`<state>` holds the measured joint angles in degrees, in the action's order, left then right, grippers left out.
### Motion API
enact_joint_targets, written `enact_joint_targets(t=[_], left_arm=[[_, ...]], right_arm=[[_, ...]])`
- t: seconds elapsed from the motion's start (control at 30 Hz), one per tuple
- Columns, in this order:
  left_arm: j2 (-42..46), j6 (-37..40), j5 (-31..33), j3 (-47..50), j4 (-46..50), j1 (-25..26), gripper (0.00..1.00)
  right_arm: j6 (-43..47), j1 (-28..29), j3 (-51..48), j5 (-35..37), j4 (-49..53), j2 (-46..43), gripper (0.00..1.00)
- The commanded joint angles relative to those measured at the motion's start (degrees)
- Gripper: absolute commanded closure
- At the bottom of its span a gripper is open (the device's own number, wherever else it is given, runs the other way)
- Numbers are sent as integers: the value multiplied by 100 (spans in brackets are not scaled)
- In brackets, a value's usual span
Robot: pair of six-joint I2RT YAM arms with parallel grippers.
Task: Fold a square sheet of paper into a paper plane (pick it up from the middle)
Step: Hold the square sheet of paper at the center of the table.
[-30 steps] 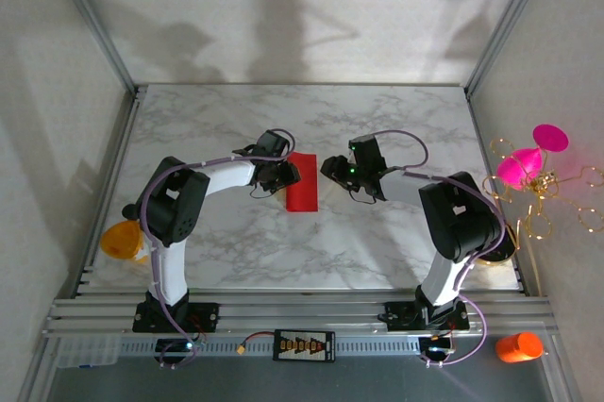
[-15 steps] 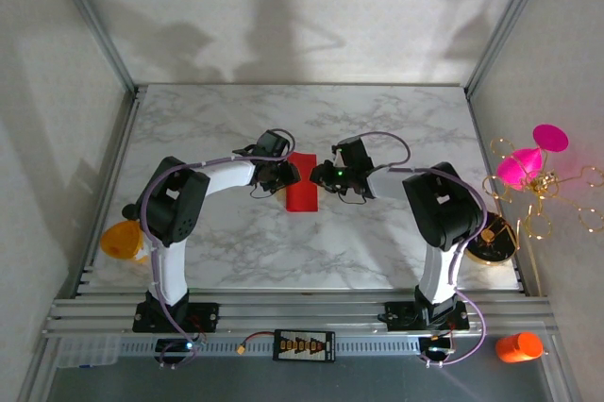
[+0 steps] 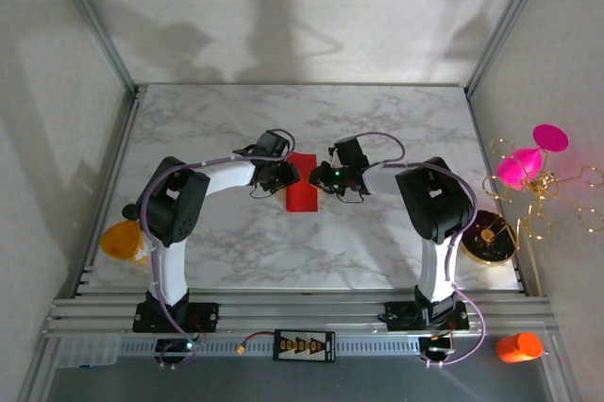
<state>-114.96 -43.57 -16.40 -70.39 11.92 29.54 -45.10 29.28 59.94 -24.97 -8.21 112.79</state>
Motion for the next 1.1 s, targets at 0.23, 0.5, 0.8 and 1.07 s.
enact_joint_targets(t=[0.23,0.5,0.8,1.07], left_arm=[[-419,55,375,107,416,11,56],[618,121,33,-323,71,-255,52],[768,-2,-1107,36,-991,-206,64],[71,469,-523,-668,353,59,80]], right_arm=[[479,43,208,669,1304,420,83],[625,48,341,1053,1833,734,85],[625,45,286,1117,1858,921,89],[591,43,252,1232,1911,942,89]])
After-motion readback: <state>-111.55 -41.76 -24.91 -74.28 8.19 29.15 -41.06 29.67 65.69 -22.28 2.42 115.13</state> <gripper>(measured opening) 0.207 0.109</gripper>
